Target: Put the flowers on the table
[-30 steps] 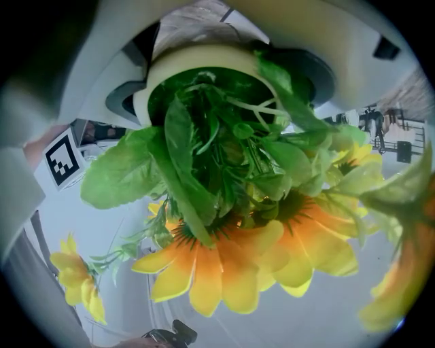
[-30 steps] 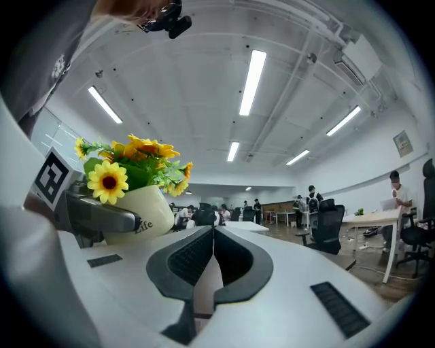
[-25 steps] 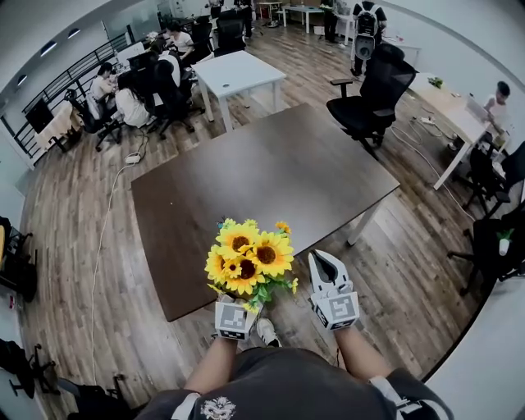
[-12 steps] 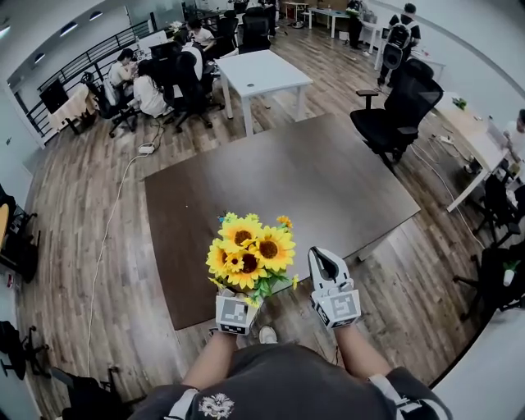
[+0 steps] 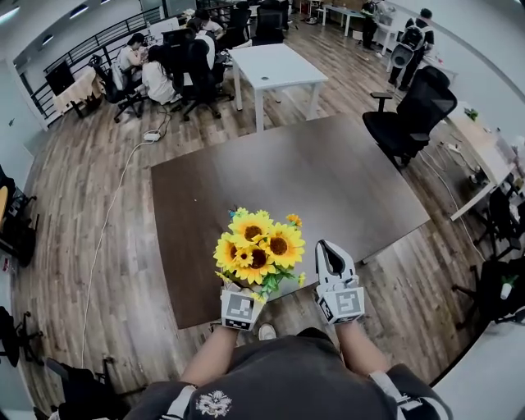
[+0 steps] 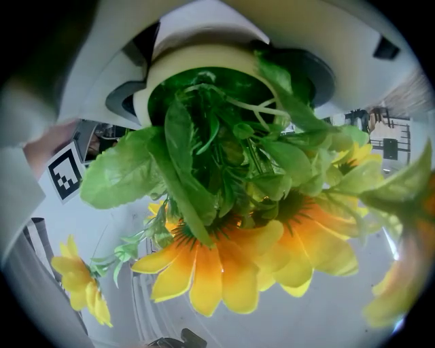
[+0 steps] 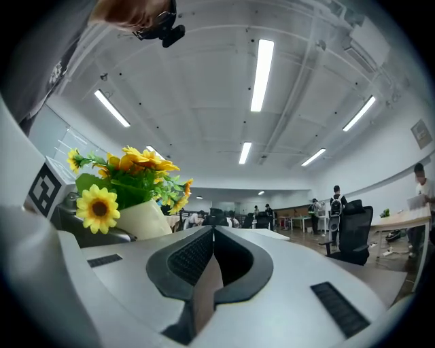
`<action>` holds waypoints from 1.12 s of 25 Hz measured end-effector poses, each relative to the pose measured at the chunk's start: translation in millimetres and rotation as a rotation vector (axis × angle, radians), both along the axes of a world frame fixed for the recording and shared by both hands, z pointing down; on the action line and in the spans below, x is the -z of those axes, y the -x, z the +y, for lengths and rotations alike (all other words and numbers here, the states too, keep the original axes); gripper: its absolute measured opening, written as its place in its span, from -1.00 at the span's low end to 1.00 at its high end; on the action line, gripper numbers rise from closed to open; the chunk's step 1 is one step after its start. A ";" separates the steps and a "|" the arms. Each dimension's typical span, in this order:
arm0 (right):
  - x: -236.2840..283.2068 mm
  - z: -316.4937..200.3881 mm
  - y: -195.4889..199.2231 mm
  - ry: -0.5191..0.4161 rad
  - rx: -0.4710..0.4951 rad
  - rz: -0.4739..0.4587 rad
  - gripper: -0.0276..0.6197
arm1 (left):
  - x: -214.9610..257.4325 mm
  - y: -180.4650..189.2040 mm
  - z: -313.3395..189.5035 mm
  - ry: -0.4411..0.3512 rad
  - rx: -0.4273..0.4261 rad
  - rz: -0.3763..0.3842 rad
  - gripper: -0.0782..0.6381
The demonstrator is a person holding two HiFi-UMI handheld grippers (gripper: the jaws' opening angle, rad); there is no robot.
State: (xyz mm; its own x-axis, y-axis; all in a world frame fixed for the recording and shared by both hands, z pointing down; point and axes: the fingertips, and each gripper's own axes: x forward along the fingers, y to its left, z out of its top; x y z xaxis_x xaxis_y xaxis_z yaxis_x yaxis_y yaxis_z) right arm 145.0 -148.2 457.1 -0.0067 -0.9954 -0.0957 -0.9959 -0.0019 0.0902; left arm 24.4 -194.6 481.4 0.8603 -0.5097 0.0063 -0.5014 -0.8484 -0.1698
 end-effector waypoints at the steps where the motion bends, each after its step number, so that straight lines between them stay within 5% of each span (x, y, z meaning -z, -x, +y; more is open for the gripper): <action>1: 0.6 -4.9 2.2 0.005 0.011 0.008 -0.84 | 1.3 -0.1 -3.3 0.000 0.002 0.002 0.73; 10: -7.4 -39.2 -3.1 0.039 0.083 0.012 -0.84 | -7.4 -10.8 -27.0 0.015 0.047 -0.007 0.73; 28: -23.9 -104.6 -87.2 0.080 0.252 0.021 -0.84 | -25.2 -67.7 -78.5 0.035 0.277 -0.011 0.72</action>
State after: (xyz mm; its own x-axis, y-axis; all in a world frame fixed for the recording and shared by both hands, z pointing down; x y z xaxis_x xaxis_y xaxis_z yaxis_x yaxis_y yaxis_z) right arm 232.2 -252.8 481.0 -0.2566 -0.9664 -0.0142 -0.9620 0.2539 0.1007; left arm 92.0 -273.2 506.6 0.6879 -0.7248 0.0367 -0.7134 -0.6847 -0.1493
